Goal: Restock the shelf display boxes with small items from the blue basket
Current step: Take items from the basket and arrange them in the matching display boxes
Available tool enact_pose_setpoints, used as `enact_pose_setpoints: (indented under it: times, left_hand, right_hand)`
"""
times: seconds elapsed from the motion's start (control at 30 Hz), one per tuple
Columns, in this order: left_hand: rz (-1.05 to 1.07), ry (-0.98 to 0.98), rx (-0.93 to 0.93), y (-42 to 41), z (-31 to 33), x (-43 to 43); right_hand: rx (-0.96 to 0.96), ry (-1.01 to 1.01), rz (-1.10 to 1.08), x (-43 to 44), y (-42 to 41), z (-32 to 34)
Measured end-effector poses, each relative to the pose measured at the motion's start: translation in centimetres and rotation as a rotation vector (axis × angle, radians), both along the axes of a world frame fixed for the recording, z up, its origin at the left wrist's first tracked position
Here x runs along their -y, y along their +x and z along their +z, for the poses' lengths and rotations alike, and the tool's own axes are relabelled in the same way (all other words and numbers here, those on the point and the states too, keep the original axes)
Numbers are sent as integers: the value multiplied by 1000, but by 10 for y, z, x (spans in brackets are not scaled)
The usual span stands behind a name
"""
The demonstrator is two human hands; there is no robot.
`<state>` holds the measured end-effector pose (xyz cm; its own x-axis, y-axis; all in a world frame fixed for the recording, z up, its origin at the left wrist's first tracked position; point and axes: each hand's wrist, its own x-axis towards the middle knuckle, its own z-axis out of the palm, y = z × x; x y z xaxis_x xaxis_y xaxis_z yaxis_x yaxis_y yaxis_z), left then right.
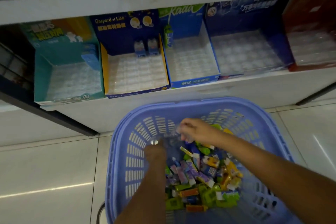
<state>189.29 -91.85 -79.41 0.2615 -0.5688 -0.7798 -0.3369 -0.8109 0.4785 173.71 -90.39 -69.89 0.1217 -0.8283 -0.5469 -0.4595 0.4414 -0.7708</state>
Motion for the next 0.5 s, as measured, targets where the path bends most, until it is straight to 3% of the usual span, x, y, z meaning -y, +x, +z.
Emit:
enact_pose_setpoints:
  times: [0.07, 0.17, 0.33, 0.5]
  left_hand:
    - [34, 0, -65, -10, 17, -3]
    - [46, -47, -274, -43, 59, -9]
    - [-96, -172, -739, -110, 140, -34]
    - [-382, -395, -823, -173, 215, -22]
  right_hand:
    - [236, 113, -39, -2, -21, 40]
    - [344, 123, 22, -8, -63, 96]
    - [334, 8, -44, -14, -140, 165]
    - [333, -198, -347, -9, -220, 185]
